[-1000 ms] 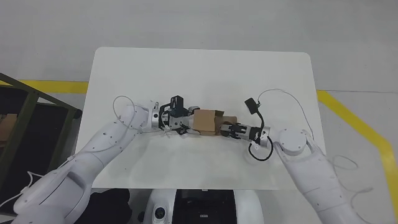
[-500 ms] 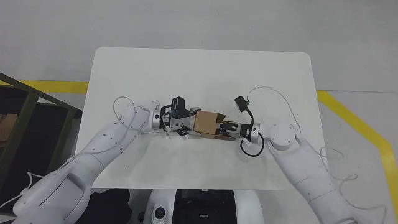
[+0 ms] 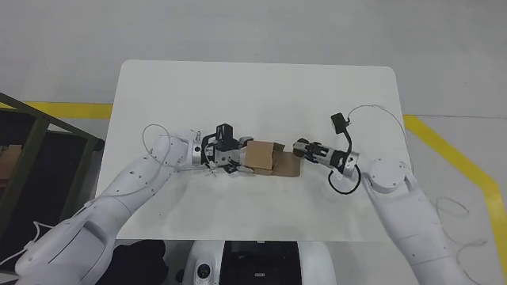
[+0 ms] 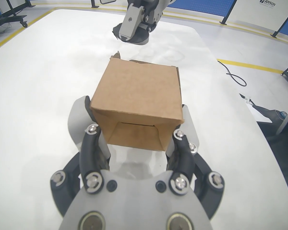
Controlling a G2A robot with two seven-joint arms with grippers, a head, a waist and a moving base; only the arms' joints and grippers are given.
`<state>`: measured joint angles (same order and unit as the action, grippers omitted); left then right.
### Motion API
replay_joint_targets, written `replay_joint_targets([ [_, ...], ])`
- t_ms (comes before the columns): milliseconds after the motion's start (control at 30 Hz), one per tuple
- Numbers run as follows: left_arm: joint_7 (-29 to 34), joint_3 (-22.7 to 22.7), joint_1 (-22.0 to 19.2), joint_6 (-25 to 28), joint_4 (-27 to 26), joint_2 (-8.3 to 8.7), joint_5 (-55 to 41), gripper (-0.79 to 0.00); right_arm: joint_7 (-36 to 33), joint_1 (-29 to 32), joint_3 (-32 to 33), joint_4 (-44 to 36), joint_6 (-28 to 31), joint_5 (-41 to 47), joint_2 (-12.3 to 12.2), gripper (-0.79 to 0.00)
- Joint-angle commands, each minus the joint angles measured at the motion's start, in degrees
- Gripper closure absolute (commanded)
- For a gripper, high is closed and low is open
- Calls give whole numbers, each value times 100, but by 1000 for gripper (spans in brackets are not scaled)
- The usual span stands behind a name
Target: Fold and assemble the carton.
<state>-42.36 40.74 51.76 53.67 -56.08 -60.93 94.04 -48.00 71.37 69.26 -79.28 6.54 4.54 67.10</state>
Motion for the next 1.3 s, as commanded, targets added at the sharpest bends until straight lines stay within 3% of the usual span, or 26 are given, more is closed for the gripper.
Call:
replay_joint_targets([
  [0, -23, 0, 12, 16, -16, 6, 13, -582, 94, -130, -96, 123, -3, -50, 24, 0],
  [167, -60, 7, 34, 14, -57, 20, 59, -573, 322, -555, -435, 670, 179, -41, 132, 0],
  [367, -53, 21, 44, 15, -71, 29, 64, -570, 58, -926, -919, 1129, 255, 99, 269, 0],
  [800, 15, 75, 50, -41, -82, 23, -60, -551, -96, -1063, -1448, 1087, -37, 347, 433, 0],
  [1067, 53, 105, 60, -50, -101, 22, -111, -545, 21, -1191, -1573, 1300, 3, 578, 521, 0],
  [1267, 66, 129, 61, -32, -75, 26, -128, -548, 35, -990, -1153, 993, -71, 355, 368, 0],
])
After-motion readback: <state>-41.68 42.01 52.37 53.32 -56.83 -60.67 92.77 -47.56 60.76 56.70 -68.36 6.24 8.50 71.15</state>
